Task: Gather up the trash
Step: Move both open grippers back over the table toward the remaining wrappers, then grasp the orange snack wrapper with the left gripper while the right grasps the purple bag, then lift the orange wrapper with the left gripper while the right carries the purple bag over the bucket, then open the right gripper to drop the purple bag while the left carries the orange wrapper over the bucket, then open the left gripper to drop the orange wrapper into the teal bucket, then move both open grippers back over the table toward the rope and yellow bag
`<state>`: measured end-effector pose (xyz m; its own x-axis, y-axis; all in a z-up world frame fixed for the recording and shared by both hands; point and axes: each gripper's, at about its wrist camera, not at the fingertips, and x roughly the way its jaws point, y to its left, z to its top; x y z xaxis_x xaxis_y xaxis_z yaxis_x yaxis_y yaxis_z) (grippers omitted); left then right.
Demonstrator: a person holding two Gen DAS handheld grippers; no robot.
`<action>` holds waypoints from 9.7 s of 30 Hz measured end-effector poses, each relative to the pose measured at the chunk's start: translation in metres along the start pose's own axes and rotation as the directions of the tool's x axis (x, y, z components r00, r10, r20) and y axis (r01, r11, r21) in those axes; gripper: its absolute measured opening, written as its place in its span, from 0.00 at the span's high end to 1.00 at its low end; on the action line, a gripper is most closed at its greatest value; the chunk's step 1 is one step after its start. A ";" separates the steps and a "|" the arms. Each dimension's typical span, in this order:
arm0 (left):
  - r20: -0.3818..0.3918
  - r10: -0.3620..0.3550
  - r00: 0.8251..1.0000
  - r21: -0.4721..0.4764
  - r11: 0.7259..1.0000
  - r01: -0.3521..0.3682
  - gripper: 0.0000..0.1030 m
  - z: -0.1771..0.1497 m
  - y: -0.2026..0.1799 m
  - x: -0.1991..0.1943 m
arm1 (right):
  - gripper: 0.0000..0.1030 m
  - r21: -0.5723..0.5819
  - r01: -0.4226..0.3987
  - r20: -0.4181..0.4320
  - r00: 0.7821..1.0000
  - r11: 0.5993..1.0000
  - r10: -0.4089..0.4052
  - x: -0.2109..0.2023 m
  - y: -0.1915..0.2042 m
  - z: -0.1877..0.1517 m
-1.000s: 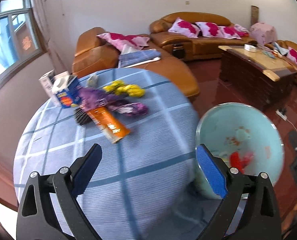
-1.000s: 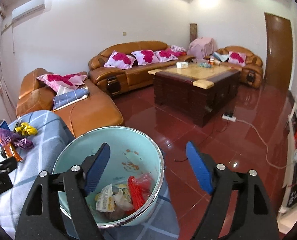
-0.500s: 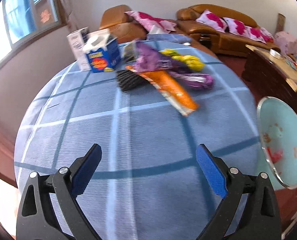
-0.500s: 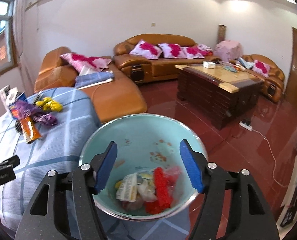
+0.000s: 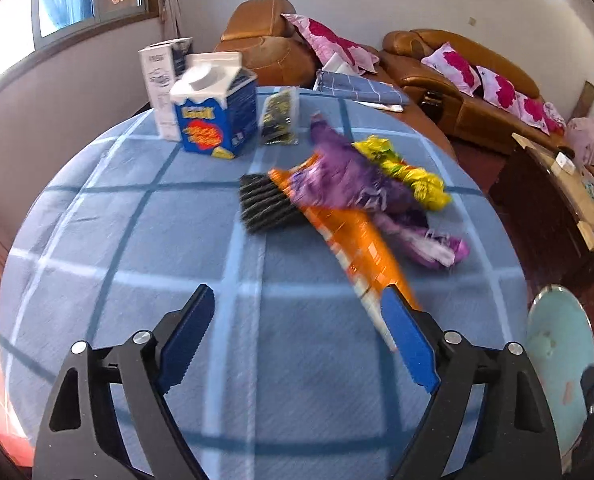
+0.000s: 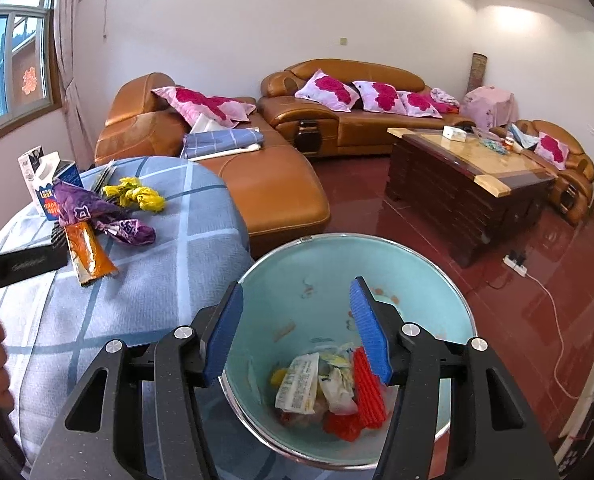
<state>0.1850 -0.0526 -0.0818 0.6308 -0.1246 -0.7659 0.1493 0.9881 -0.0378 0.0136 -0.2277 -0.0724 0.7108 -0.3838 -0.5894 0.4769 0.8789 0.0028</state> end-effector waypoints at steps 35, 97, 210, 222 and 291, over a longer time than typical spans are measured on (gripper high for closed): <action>-0.074 0.018 0.997 -0.065 0.998 -0.023 0.71 0.003 0.103 0.009 | 0.55 -0.134 -0.514 -0.355 0.823 0.847 0.443 0.144 0.136 0.068; -0.020 0.018 1.000 0.080 0.997 -0.017 0.79 -0.023 0.052 -0.020 | 0.93 -0.094 -0.362 -0.097 0.930 0.927 0.354 0.032 0.085 0.047; 0.033 -0.195 0.980 0.520 0.841 0.150 0.79 -0.093 -0.165 -0.087 | 0.93 0.219 0.114 -0.089 0.991 0.969 -0.097 0.015 -0.107 -0.029; 0.020 -0.191 0.981 0.537 0.830 0.151 0.79 -0.096 -0.175 -0.080 | 0.85 0.260 0.034 -0.025 0.999 0.965 -0.028 0.008 -0.112 -0.026; 0.050 0.064 0.997 0.294 0.953 -0.076 0.14 -0.039 0.024 -0.036 | 0.54 0.018 -0.099 -0.007 0.995 0.995 0.099 -0.010 0.003 0.008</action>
<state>0.1358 -0.0206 -0.0799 0.6762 -0.0654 -0.7338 0.3185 0.9241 0.2111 0.0125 -0.2237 -0.0602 0.7511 -0.2926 -0.5918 0.4132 0.9075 0.0758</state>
